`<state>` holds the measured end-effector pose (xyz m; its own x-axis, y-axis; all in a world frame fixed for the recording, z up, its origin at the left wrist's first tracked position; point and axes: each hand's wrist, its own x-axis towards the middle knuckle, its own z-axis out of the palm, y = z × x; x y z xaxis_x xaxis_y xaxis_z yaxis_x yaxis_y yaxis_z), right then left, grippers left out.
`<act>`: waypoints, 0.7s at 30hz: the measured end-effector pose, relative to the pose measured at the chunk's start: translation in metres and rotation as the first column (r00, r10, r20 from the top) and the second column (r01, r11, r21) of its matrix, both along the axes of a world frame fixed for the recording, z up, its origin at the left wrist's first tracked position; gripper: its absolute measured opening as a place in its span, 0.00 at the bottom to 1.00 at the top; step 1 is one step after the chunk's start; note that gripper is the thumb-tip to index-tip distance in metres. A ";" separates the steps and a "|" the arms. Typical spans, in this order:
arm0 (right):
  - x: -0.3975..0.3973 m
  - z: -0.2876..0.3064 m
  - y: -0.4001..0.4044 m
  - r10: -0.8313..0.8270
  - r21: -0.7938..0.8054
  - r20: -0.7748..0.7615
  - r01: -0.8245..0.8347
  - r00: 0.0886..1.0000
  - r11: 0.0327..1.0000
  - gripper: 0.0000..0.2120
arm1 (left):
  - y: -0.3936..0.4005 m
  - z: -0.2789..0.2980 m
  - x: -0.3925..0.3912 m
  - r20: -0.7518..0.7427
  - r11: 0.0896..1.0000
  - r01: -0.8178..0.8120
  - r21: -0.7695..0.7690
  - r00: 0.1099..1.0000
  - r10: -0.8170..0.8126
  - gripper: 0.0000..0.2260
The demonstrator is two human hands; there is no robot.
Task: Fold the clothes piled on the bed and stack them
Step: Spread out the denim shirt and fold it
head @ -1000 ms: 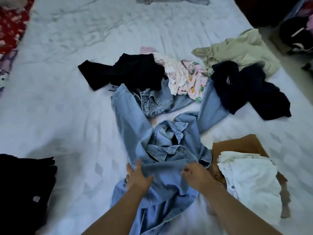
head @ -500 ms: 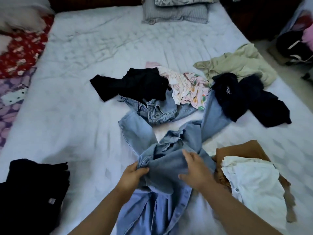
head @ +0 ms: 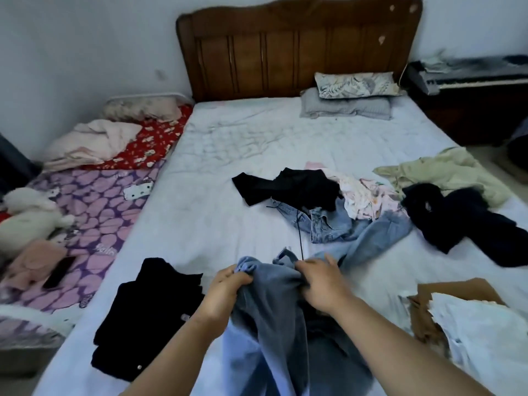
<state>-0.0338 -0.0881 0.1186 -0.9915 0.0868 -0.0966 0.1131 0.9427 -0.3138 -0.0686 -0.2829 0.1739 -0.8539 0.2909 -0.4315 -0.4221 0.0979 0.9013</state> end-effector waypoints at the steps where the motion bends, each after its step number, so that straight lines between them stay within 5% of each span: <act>1: 0.002 0.008 -0.009 -0.029 -0.021 -0.021 0.028 0.999 0.999 0.12 | -0.011 0.003 0.001 -0.005 0.998 -0.043 -0.035 0.999 0.042 0.12; 5: 0.011 0.028 -0.038 -0.138 -0.054 -0.223 0.129 0.965 0.990 0.08 | -0.048 -0.002 -0.006 -0.106 0.943 -0.128 -0.308 0.989 0.100 0.10; 8: 0.013 0.040 -0.053 -0.136 -0.074 -0.437 0.116 0.889 0.991 0.10 | -0.068 -0.001 -0.006 -0.276 0.827 -0.152 -0.541 0.961 -0.005 0.28; 10: 0.015 0.046 -0.057 -0.118 -0.080 -0.558 0.088 0.822 0.993 0.12 | -0.070 0.011 -0.003 -0.547 0.838 -0.248 -0.486 0.834 -0.070 0.32; 12: 0.017 0.056 -0.057 -0.075 -0.051 -0.648 0.056 0.758 0.997 0.11 | -0.062 0.029 0.000 -0.686 0.908 -0.171 -0.383 0.710 -0.156 0.22; 14: 0.020 0.068 -0.058 -0.042 -0.032 -0.708 0.028 0.705 0.999 0.07 | -0.048 0.046 0.003 -0.604 0.915 0.006 -0.402 0.749 -0.271 0.13; 17: 0.024 0.080 -0.056 -0.020 -0.021 -0.756 0.006 0.654 1.000 0.05 | -0.023 0.062 0.003 -0.279 0.836 0.170 -0.522 0.892 -0.356 0.31; 19: 0.028 0.088 -0.057 0.025 0.005 -0.764 -0.032 0.645 0.999 0.06 | -0.008 0.068 0.000 -0.124 0.869 0.218 -0.444 0.946 -0.301 0.37; 21: 0.032 0.093 -0.057 0.095 0.062 -0.769 -0.073 0.632 0.995 0.07 | 0.004 0.071 -0.001 -0.073 0.861 0.264 -0.434 0.943 -0.326 0.26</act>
